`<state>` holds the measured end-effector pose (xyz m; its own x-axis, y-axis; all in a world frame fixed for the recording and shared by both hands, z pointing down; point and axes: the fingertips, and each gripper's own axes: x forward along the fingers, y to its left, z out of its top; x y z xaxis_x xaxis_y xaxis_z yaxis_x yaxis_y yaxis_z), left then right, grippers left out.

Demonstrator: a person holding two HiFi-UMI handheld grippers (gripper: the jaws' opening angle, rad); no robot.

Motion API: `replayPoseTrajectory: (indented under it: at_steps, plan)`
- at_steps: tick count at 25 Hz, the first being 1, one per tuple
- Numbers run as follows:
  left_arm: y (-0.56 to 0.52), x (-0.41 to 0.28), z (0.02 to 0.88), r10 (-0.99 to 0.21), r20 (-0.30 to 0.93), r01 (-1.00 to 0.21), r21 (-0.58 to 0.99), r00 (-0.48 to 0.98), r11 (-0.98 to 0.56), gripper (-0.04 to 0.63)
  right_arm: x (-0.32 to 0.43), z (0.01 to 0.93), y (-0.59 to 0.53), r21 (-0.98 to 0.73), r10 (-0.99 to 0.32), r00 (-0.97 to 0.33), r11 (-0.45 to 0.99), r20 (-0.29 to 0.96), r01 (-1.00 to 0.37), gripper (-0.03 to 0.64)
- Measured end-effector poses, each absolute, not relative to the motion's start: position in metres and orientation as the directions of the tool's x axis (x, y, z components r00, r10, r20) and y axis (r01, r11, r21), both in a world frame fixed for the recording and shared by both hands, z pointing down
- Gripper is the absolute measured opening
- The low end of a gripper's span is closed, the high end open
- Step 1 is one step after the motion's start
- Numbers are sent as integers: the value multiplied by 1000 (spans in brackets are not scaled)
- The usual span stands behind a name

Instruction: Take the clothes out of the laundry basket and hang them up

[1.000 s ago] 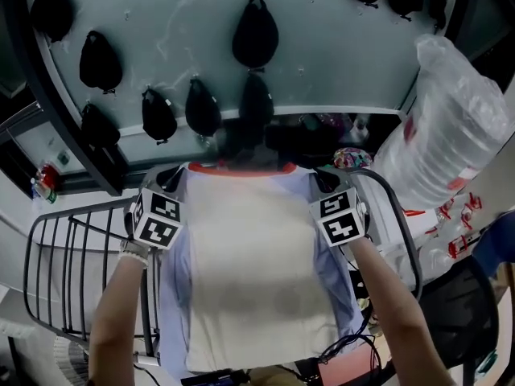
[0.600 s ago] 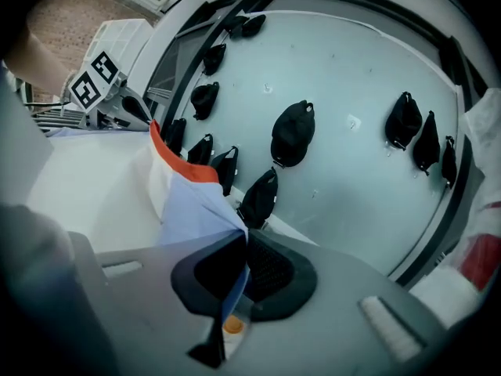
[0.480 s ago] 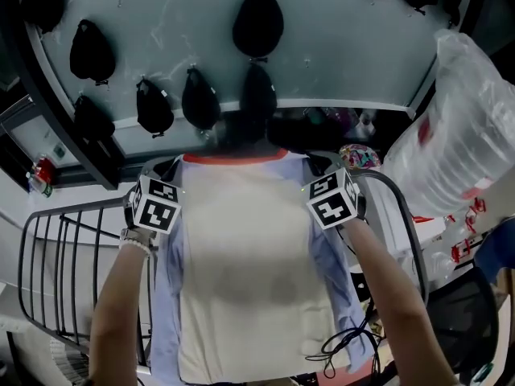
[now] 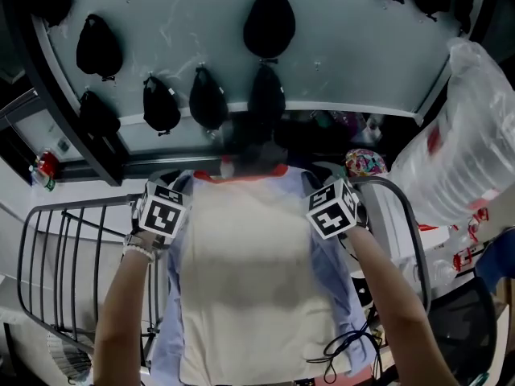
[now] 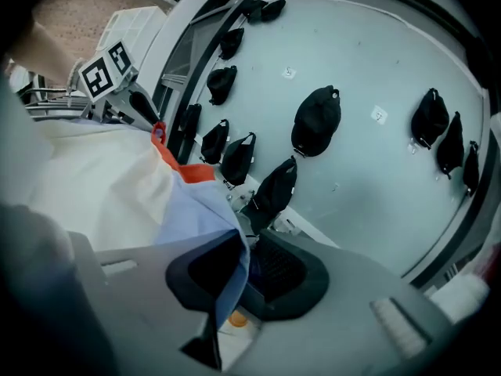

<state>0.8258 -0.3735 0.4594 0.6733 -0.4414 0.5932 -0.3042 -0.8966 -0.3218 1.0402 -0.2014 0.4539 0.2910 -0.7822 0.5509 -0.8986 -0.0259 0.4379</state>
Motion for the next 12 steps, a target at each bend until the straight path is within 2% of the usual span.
replayPoseTrajectory:
  at_steps: [3, 7, 12]
  plan:
    - [-368, 815, 456, -425, 590, -317, -283, 686, -905, 156, 1036, 449, -195, 373, -798, 263, -52, 542, -926, 112]
    - [-358, 798, 454, -407, 592, -305, -269, 696, -914, 209, 1030, 440, -184, 314, -820, 232, -68, 523, -947, 141]
    - [-344, 775, 431, -417, 537, -338, -245, 733, -909, 221, 1019, 422, -166, 279, -835, 208, -68, 509, -958, 161]
